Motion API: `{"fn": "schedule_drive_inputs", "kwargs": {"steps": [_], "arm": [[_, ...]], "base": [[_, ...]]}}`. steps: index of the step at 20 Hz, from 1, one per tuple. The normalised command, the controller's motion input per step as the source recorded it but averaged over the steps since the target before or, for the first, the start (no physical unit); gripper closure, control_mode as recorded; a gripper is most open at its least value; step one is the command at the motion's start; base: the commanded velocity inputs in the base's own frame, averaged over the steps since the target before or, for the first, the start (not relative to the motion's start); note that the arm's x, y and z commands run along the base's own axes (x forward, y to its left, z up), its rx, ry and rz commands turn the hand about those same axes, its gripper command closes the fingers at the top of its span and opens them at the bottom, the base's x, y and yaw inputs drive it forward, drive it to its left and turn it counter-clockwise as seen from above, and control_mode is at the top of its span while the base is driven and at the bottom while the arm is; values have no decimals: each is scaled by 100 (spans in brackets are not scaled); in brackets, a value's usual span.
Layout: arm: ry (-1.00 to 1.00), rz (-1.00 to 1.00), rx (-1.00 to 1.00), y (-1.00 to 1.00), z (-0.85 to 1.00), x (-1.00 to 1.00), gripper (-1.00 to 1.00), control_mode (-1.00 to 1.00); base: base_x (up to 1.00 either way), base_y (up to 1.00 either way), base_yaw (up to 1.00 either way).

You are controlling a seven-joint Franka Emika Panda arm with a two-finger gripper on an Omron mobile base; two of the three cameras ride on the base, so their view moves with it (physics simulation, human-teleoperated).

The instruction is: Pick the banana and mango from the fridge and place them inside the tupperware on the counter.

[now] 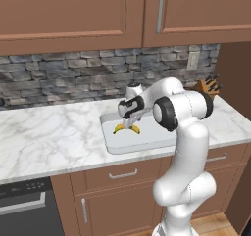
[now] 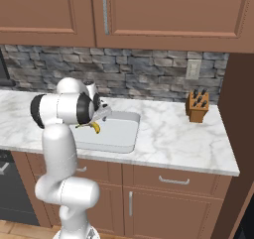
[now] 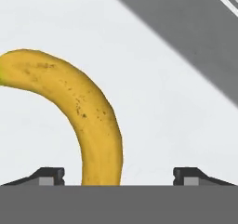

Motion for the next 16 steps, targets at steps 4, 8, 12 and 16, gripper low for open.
{"fn": "schedule_drive_inputs", "kwargs": {"steps": [4, 8, 12, 16], "arm": [[0, 0, 0, -5, 31, -66, -100, -100], [-3, 0, 0, -19, 61, -100, -100, -100], [-7, -9, 10, -34, 86, -100, -100, -100], [-7, -32, 27, -44, 83, -100, -100, -100]], "base": [[0, 0, 0], [0, 0, 0], [0, 0, 0], [0, 0, 0]]}}
